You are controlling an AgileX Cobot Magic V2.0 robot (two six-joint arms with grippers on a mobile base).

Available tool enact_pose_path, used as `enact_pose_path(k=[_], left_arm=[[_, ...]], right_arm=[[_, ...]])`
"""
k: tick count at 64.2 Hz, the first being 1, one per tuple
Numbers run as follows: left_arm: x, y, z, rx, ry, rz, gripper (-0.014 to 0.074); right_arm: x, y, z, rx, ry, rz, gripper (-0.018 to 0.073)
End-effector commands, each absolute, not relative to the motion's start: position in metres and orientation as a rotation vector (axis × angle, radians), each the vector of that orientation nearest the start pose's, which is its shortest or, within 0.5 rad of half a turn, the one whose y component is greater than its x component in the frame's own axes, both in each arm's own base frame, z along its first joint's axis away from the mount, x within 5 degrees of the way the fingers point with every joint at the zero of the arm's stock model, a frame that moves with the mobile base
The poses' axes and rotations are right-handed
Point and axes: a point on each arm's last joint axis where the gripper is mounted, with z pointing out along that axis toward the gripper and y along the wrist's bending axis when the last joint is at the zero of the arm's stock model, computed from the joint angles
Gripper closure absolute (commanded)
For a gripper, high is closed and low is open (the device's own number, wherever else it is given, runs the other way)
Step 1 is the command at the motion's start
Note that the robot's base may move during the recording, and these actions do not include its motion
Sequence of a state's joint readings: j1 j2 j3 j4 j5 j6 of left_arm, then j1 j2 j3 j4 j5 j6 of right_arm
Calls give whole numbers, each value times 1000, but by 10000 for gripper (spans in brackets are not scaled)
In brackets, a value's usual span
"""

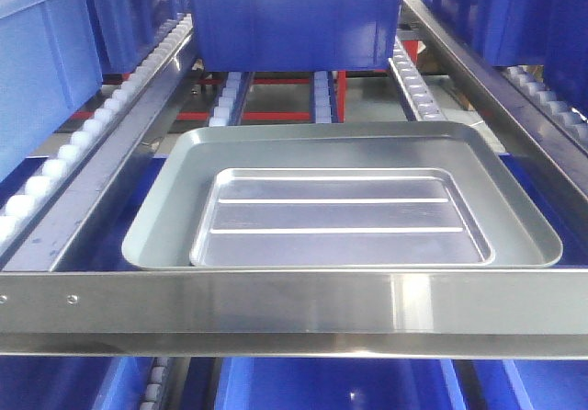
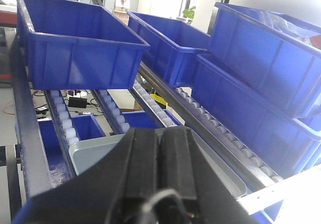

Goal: Grab silver tray and stack on right shelf

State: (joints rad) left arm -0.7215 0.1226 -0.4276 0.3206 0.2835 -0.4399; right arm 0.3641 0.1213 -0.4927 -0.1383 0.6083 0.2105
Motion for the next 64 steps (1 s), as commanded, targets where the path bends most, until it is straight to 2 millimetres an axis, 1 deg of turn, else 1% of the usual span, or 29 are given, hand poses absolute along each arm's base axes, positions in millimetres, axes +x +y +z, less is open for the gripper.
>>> enact_pose_path(k=[1,13,17,20,27,30,36,43,45,50,56,64], left_arm=[[30,-19,338,362,1341,-661,688],[30,-19,338,361,1342,-664,688],[30,-20,337,343,1362,-717,688],[29,-22,336,361,1367,-727,688],[28,-24,333,486,1333,-621,688],[29,-25,331,493,1338,-605,688],[31,-23,329,446,1356,-545,688],[33,-18,324,332,1389,-429,688],[33,-16,320,291,1397,-406,688],[33,-12,304,193,1413,-341,688],[33,-8,275,103,1423,-260,688],[47,-6,242,23,1462,-167,688]], right_arm=[[30,4,328,-182,1615,264,503],[30,4,328,-182,1615,264,503],[30,4,328,-182,1615,264,503],[30,4,328,-182,1615,264,503],[30,4,328,-182,1615,264,503],[30,4,328,-182,1615,264,503],[30,4,328,-182,1615,264,503],[30,4,328,-182,1615,264,503],[30,4,328,-182,1615,264,503],[30,4,328,-182,1615,264,503],[30,4,328,-182,1615,264,503],[30,4,328,-182,1615,264,503]])
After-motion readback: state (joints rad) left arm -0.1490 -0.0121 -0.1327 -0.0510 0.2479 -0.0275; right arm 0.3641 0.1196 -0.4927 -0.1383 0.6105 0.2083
